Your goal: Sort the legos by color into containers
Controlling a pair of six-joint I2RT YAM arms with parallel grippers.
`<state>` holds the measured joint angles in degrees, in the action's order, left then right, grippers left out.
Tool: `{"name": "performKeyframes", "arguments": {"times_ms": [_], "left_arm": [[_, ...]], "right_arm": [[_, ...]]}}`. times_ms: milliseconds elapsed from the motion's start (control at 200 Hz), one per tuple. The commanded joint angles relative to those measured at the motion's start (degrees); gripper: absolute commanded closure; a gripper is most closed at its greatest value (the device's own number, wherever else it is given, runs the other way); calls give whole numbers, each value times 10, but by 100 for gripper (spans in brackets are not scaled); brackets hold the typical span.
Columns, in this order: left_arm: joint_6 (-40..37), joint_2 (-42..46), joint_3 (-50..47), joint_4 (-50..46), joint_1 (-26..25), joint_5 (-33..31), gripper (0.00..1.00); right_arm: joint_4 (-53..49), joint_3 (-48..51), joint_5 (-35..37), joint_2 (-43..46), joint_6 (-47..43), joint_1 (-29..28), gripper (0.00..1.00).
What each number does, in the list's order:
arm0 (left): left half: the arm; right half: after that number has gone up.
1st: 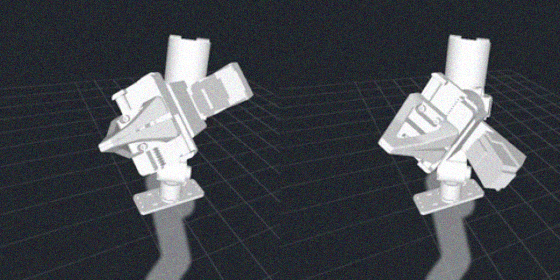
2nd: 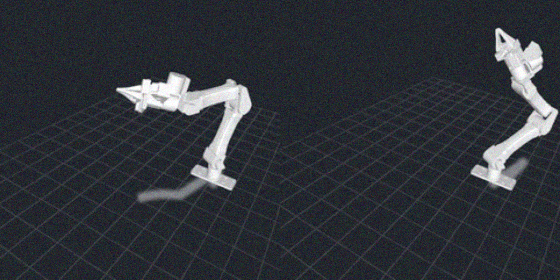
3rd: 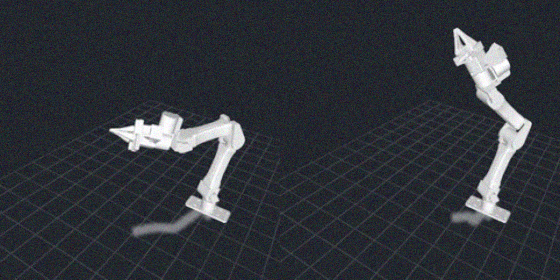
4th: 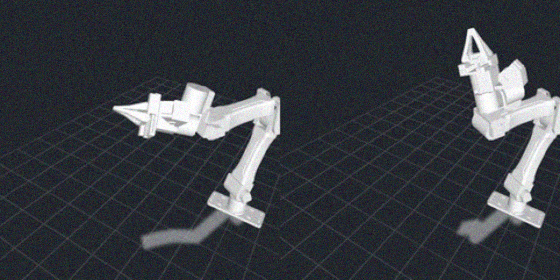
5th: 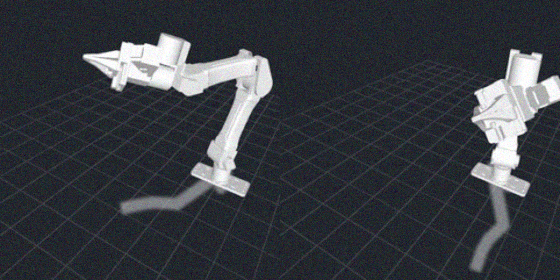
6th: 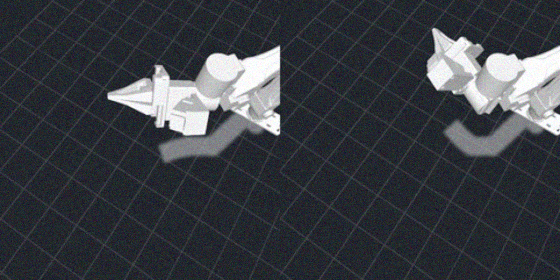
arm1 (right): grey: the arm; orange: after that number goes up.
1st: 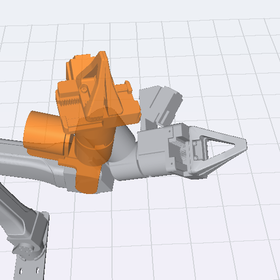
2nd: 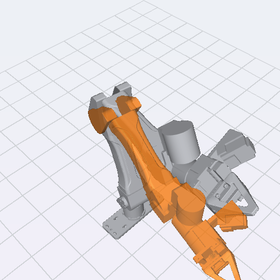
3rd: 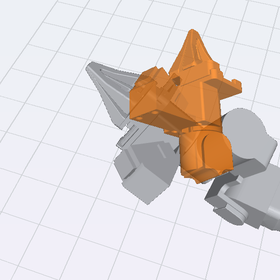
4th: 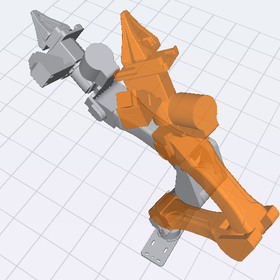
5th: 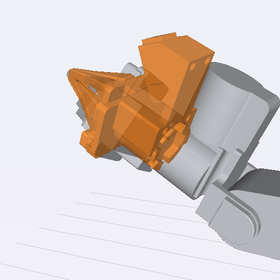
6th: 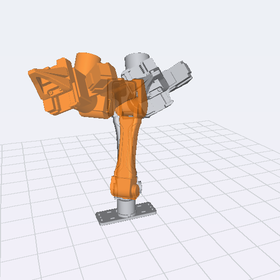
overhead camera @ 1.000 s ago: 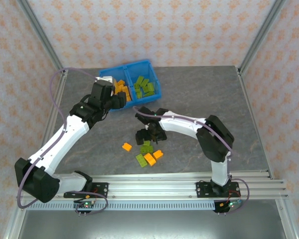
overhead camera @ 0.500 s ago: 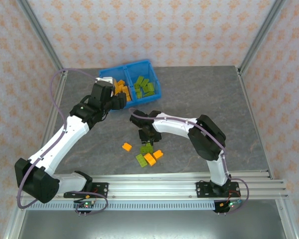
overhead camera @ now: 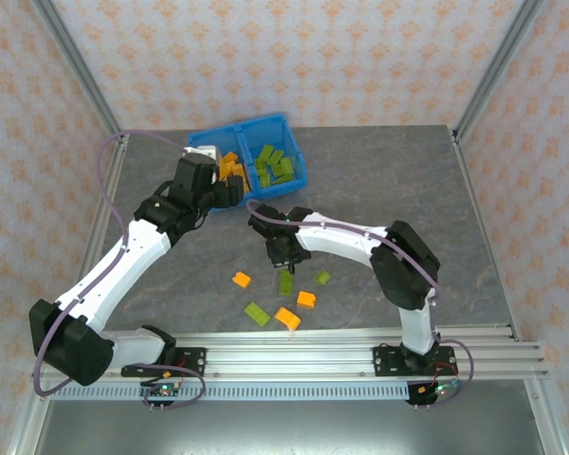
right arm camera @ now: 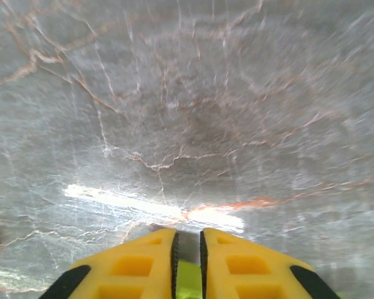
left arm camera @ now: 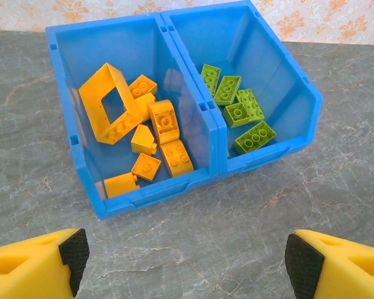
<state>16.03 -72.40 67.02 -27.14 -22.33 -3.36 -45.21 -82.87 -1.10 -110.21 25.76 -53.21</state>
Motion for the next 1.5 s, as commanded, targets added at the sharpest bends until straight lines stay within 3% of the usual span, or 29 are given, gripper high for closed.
{"name": "performKeyframes", "arguments": {"times_ms": [0,160,255,440,621,871,1146,1496], "left_arm": [[2,10,-5,20,7,1,15],[6,11,-9,19,6,1,14],[9,12,-13,22,6,9,11],[14,7,-17,36,6,34,0],[14,-9,-12,44,6,59,0],[19,-21,-10,48,6,63,0],[27,-29,-13,50,6,64,0],[28,-36,-15,55,6,65,0]], "right_arm": [[-6,-21,93,46,-51,6,79],[-27,-33,123,46,-69,35,63],[-28,8,128,76,-56,51,36],[-47,129,141,155,24,85,0],[-13,233,85,209,32,89,1],[-19,300,65,218,22,95,1],[30,348,21,207,26,103,42],[50,346,24,205,13,103,64]]}}
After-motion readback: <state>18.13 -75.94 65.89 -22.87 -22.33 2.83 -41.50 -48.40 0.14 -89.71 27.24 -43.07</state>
